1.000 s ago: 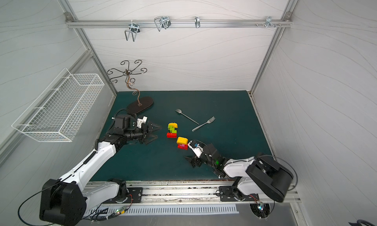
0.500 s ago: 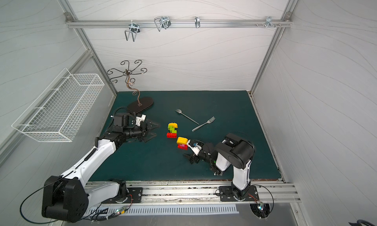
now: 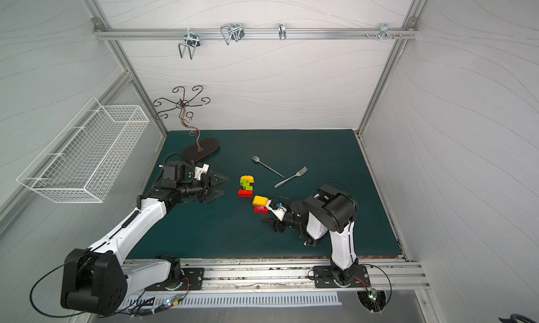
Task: Assemble the letter s with lego
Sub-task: Adjust the lego brick at the center of the board.
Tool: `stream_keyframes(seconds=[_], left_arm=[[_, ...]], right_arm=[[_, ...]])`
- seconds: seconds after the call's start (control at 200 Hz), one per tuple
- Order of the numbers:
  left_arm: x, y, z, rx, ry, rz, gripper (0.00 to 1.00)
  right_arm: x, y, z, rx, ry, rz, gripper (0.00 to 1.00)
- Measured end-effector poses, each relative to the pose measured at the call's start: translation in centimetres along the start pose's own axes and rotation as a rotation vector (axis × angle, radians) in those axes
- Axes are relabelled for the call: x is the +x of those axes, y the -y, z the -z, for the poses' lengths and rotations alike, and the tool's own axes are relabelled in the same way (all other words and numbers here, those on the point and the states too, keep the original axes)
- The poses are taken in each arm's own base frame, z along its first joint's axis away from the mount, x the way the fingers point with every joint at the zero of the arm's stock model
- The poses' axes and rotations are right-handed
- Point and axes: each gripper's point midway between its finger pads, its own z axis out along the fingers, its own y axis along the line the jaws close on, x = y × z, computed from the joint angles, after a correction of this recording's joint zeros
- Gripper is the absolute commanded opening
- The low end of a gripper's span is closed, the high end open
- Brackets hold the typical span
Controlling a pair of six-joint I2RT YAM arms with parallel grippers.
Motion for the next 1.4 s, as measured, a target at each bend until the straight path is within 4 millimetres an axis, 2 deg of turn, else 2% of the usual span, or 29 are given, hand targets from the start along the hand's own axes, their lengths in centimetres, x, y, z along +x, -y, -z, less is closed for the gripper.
stream_keyframes(seconds=[0.115,0.285,0.745,0.85,0.955,1.055,1.251,1.321,1.401], left_arm=[[0.0,0.0,0.0,0.000,0.000,0.000,0.89],[0.0,0.0,0.0,0.000,0.000,0.000,0.89],[0.0,0.1,0.0,0.005,-0.004,0.000,0.89],[0.0,0.0,0.1,0.004,-0.003,-0.002,0.89],[-0.1,0.0,0.2,0.004,0.001,0.000,0.89],[-0.2,-0.1,0.3,0.003,0.006,0.002,0.89],[0.0,0.5,0.8,0.011,0.012,-0.008,0.89],[0.0,0.8,1.0,0.016,0.015,-0.014,0.89],[0.1,1.1,1.2,0.022,0.018,-0.025,0.89]], right_arm=[[-0.1,0.2,-0.2,-0.001,0.005,0.000,0.61],[-0.2,0.9,-0.4,0.003,0.013,-0.003,0.45],[-0.3,0.8,-0.5,-0.021,0.022,-0.007,0.24],[-0.7,0.4,0.1,-0.039,0.029,-0.044,0.17],[-3.3,1.0,1.7,-0.068,0.092,-0.155,0.04],[-6.8,2.6,3.5,-0.072,0.156,-0.239,0.05],[-13.4,2.4,4.7,-0.187,0.113,-0.334,0.07],[-14.5,2.2,4.6,-0.234,0.065,-0.397,0.09],[-14.3,2.3,4.3,-0.279,-0.020,-0.507,0.09]])
